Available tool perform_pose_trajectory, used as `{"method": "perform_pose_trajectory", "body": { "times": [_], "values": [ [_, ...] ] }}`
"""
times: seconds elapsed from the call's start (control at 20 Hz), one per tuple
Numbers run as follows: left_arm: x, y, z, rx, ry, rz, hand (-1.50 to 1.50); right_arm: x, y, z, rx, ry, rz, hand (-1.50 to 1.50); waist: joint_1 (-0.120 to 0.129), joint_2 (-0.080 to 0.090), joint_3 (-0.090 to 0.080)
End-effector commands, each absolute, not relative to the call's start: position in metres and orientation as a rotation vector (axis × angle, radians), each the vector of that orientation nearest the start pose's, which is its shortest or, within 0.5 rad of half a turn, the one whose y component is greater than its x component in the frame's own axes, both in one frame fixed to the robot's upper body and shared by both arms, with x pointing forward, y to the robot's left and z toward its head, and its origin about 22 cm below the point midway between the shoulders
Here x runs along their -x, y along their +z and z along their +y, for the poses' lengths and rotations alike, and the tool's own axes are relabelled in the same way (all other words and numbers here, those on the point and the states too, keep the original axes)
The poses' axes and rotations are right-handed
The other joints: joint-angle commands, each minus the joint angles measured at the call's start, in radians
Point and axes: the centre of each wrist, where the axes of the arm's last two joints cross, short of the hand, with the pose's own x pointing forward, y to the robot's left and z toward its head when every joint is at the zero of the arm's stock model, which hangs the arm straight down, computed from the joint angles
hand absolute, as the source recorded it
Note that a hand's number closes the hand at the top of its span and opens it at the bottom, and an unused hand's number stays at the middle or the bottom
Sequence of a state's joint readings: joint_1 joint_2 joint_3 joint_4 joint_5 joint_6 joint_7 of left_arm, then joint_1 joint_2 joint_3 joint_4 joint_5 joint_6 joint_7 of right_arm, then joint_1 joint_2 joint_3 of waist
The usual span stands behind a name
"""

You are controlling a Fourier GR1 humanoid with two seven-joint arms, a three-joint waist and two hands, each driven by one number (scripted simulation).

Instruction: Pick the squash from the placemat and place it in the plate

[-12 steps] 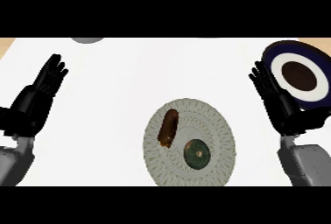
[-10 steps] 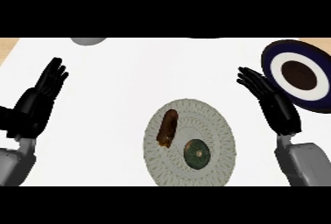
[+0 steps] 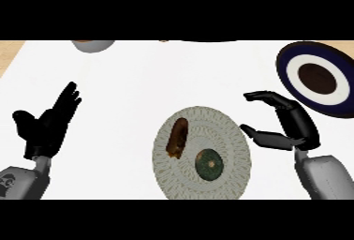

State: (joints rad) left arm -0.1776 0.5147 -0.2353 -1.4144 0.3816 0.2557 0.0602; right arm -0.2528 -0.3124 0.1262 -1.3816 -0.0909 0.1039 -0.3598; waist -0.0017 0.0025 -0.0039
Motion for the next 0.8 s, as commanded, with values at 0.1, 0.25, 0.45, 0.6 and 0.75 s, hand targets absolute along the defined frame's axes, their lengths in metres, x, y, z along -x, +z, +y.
{"method": "perform_pose_trajectory", "body": {
  "times": [0.1, 0.25, 0.45, 0.6, 0.75],
  "values": [
    [-0.280, 0.010, 0.282, -0.175, -0.090, -1.388, 0.00, -0.258, -0.040, -0.275, -0.217, 0.550, -1.952, -1.50, -0.002, 0.001, 0.005],
    [-0.277, 0.014, 0.278, -0.169, -0.087, -1.411, 0.00, -0.272, -0.028, -0.284, -0.105, 0.764, -1.934, -1.50, 0.006, -0.001, 0.004],
    [-0.284, 0.012, 0.292, -0.179, -0.082, -1.412, 0.00, -0.263, -0.002, -0.272, -0.055, 0.894, -1.868, -1.50, -0.008, -0.004, 0.003],
    [-0.273, 0.019, 0.281, -0.163, -0.078, -1.407, 0.00, -0.254, -0.011, -0.291, 0.013, 0.948, -1.836, -1.50, 0.000, -0.005, 0.004],
    [-0.278, 0.010, 0.277, -0.188, -0.077, -1.403, 0.00, -0.255, 0.015, -0.259, 0.001, 1.000, -1.814, -1.50, -0.004, -0.004, 0.003]
  ]
}}
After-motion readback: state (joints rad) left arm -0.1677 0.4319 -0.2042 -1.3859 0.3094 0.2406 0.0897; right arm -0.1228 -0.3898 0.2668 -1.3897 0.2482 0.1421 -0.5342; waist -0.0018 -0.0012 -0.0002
